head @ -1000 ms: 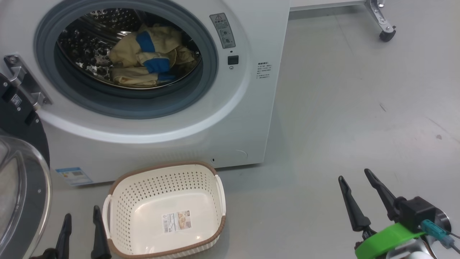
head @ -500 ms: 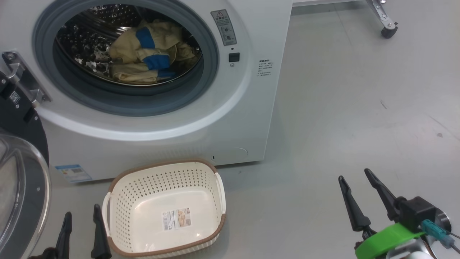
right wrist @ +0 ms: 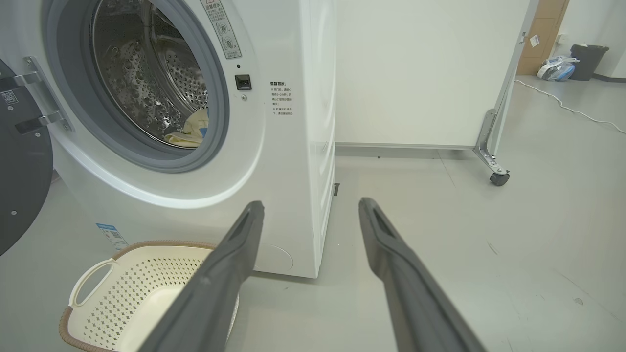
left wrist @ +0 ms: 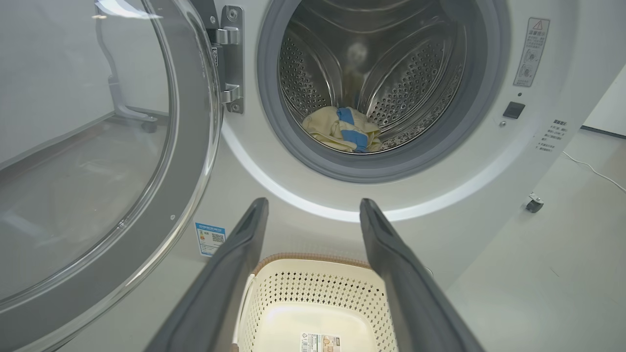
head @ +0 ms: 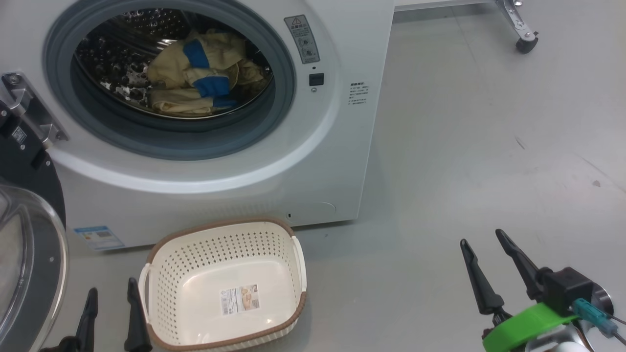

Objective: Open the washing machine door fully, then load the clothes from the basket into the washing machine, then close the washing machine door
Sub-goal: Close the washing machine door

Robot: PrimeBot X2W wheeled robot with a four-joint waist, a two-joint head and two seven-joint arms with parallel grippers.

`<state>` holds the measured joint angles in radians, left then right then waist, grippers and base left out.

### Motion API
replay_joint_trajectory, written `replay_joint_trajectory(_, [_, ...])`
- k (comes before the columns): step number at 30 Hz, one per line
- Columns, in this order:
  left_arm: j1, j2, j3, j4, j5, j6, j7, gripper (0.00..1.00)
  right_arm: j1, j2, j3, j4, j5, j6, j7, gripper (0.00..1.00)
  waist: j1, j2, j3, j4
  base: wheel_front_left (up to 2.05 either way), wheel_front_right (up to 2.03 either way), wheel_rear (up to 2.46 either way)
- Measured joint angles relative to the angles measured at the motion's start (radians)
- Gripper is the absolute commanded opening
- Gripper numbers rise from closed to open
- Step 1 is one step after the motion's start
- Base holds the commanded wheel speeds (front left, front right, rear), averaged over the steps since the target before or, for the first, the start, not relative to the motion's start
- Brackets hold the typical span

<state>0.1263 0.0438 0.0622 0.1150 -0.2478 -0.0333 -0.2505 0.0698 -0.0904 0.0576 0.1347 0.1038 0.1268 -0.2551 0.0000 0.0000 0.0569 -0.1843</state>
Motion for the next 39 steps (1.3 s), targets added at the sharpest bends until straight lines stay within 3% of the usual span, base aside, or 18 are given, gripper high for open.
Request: replay_joint_trajectory(39, [0.001,0.000,-0.002,0.013,0.010,0.008,0.000,1.00,0.000,0.002,0.003,0.000,0.000,0.000,0.000,1.00,0.0000,0.0000,0.008,0.007,-0.31,0.31,0.00])
